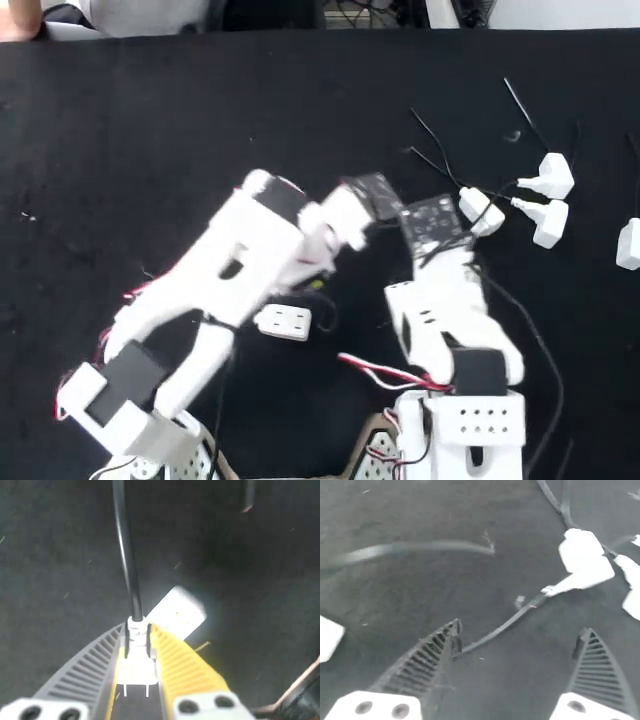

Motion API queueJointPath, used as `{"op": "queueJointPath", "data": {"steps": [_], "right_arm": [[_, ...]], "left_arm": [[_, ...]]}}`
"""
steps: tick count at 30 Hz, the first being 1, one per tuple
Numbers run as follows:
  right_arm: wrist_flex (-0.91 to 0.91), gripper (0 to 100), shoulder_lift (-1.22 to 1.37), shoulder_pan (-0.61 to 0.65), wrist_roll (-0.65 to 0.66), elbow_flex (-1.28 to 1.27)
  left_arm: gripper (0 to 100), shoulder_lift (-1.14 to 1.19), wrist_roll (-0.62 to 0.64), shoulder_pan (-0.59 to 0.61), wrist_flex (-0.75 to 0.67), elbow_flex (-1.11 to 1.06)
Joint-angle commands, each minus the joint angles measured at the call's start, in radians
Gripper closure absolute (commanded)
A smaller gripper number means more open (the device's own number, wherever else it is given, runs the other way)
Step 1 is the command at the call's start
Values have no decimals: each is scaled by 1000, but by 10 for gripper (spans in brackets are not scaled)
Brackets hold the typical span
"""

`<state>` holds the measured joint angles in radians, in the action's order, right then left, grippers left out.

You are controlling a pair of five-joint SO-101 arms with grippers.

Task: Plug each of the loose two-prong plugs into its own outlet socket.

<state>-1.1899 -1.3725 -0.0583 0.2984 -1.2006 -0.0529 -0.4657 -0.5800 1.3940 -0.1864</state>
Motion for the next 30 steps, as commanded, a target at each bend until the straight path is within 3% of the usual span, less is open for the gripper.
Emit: {"op": "queueJointPath", "data": {"steps": [1, 5, 12, 19, 24, 30], "right_arm": [[-72, 655, -15, -138, 72, 96], [-126, 655, -13, -256, 137, 102], [-126, 655, -13, -281, 164, 51], [-110, 656, -7, -276, 176, 51], [-130, 656, -4, -110, 242, 35], [-117, 656, -4, 203, 235, 19]], "left_arm": [[967, -51, 58, -74, -86, -12], [959, -51, 64, -82, -106, -7], [753, -61, 64, -47, -98, -8], [787, -132, 58, 87, 120, 73], [787, -258, 55, 254, 216, 2], [787, -445, 15, 463, 60, -374]]}}
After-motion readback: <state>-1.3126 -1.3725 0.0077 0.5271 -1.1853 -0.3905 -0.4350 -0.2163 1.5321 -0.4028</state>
